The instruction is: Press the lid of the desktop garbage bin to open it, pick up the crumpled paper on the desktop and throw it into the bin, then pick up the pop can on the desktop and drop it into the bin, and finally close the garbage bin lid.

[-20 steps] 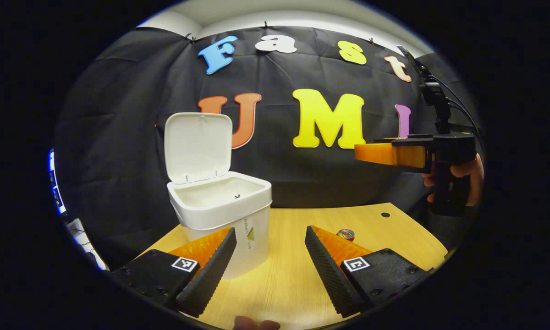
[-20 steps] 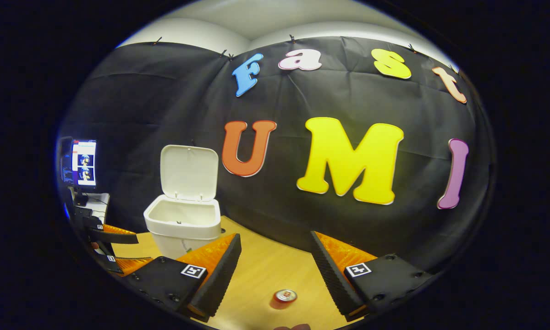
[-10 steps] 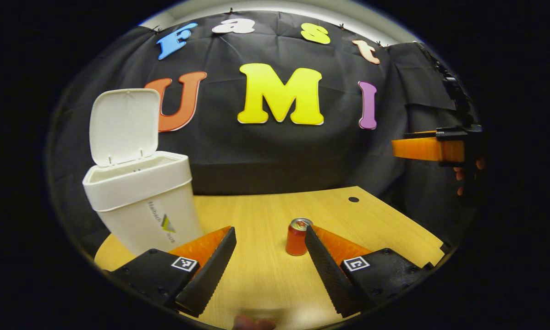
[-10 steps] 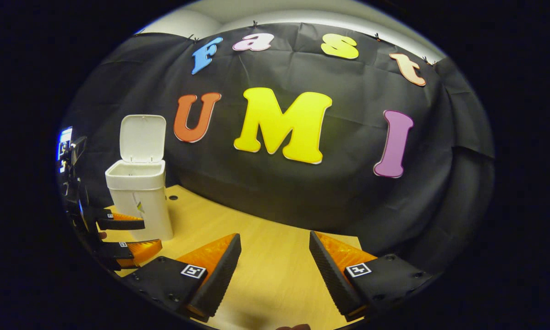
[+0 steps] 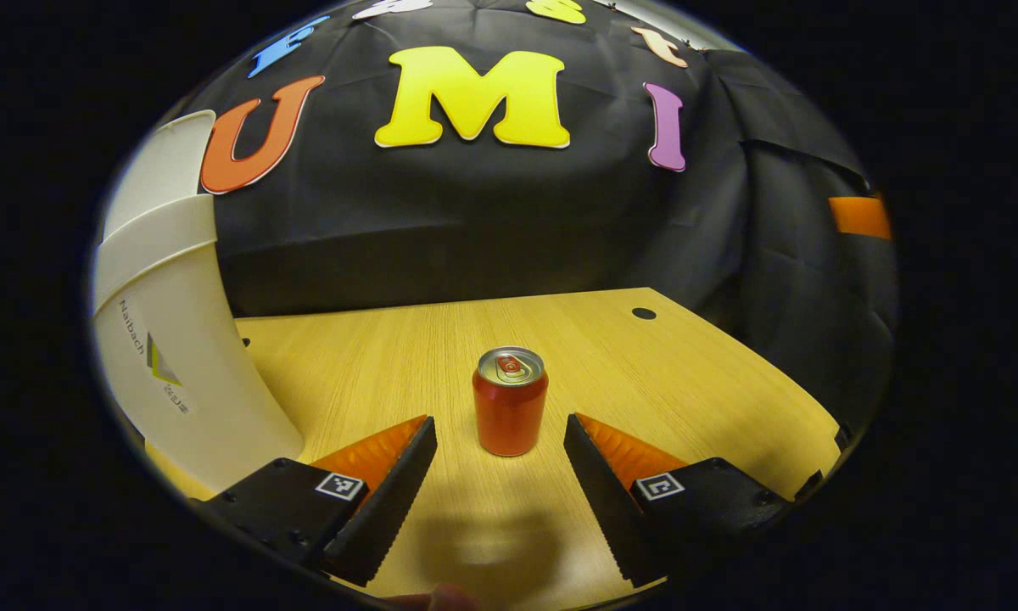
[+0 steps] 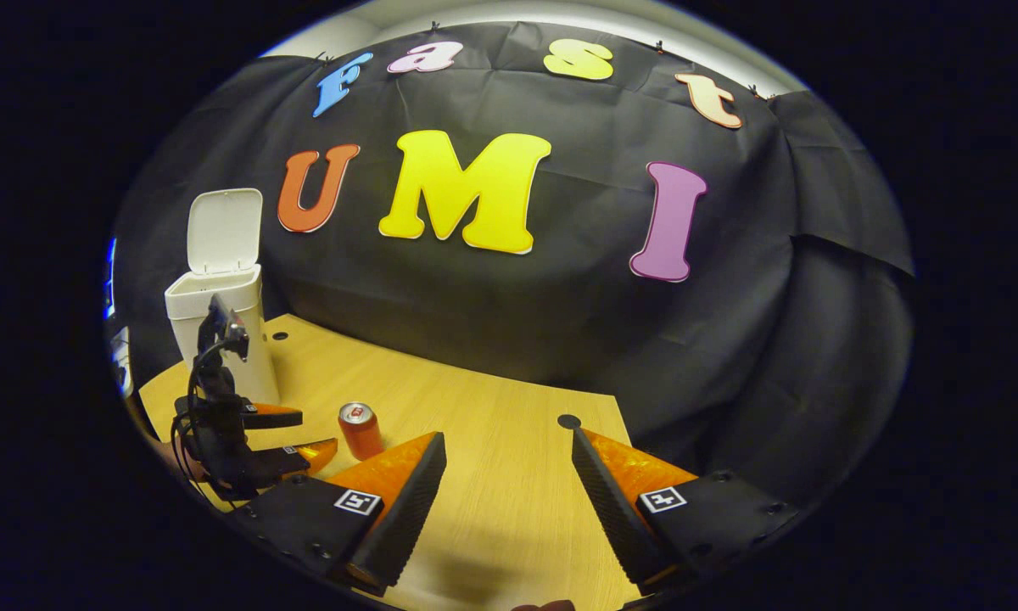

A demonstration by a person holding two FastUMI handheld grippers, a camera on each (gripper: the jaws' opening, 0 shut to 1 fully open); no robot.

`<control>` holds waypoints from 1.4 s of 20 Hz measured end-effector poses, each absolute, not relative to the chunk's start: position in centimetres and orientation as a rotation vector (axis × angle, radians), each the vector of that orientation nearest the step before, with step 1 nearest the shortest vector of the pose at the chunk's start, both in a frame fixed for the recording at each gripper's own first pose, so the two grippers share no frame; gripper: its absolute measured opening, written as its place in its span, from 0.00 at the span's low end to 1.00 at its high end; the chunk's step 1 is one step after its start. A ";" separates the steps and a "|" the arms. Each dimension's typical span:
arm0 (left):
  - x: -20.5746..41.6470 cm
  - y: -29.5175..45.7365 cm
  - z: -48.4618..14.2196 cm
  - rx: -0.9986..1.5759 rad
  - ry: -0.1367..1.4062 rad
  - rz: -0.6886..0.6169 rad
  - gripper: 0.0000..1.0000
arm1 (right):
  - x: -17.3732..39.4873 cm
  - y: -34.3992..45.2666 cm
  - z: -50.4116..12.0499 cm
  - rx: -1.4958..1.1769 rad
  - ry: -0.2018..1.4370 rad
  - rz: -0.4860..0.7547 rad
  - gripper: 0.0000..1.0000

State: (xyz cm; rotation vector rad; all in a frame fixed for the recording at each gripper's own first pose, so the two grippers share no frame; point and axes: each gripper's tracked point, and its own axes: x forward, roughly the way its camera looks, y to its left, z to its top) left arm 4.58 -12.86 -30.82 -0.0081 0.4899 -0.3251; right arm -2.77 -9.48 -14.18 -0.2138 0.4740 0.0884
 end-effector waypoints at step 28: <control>10.7 -15.5 -39.7 0.025 0.663 -0.305 0.99 | -2.1 -9.8 -16.4 -0.200 0.587 0.096 0.94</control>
